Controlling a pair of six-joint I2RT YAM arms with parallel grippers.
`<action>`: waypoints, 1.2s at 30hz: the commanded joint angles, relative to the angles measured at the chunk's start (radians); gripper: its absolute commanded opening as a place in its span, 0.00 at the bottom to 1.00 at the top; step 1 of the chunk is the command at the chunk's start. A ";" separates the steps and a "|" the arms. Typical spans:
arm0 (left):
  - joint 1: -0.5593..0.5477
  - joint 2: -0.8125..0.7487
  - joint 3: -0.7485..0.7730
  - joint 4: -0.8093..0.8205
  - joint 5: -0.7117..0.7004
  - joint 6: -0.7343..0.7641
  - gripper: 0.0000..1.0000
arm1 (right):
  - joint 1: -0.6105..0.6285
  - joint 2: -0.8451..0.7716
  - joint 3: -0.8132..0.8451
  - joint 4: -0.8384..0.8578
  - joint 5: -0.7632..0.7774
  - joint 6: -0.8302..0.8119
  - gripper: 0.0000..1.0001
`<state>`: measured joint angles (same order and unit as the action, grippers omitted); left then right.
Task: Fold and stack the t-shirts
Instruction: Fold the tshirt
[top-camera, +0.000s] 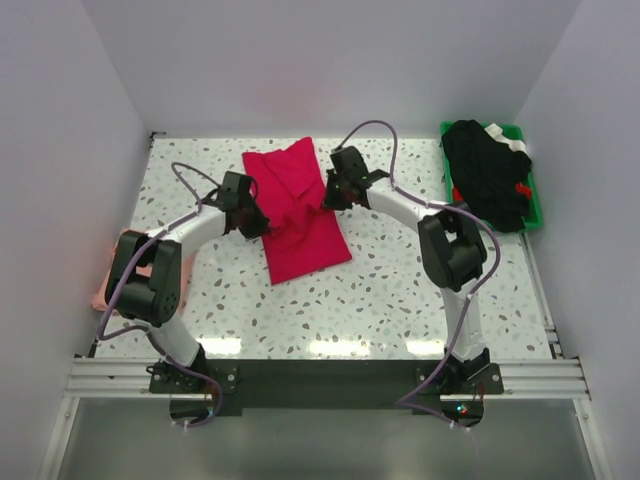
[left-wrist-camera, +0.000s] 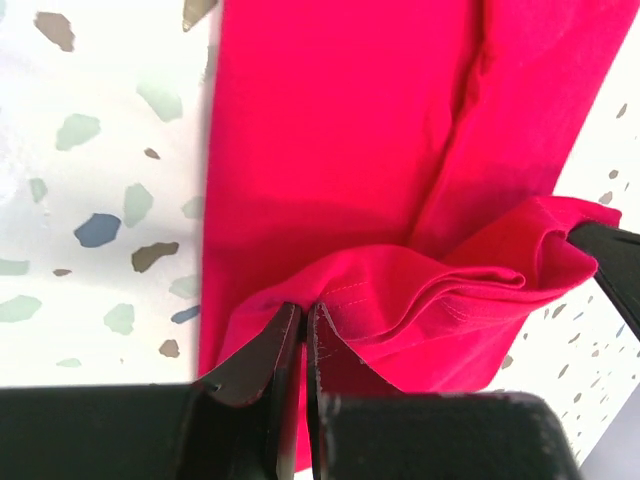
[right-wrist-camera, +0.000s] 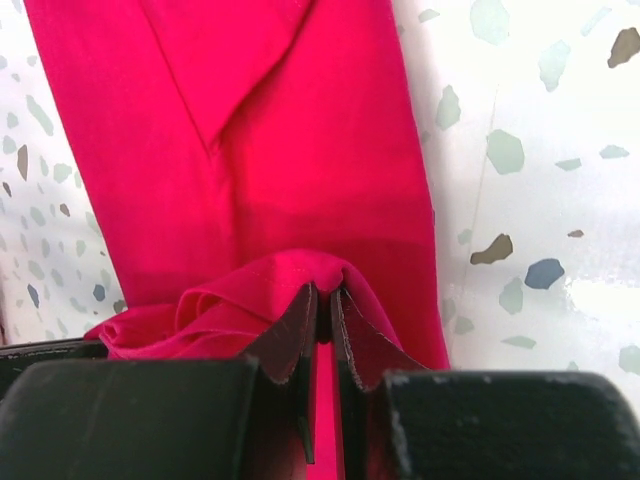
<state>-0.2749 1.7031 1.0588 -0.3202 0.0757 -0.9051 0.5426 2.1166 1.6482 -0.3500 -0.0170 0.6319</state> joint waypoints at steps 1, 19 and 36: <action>0.025 0.019 0.050 0.040 0.009 0.012 0.09 | -0.013 0.029 0.073 0.013 -0.015 -0.021 0.00; 0.085 0.116 0.119 0.073 0.068 0.035 0.11 | -0.061 0.056 0.088 0.016 -0.051 -0.014 0.01; 0.131 0.026 0.101 0.104 0.045 0.061 0.57 | -0.096 0.040 0.205 -0.064 -0.089 -0.113 0.50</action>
<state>-0.1600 1.8114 1.1843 -0.2768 0.1303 -0.8680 0.4545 2.1803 1.7966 -0.3748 -0.0971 0.5735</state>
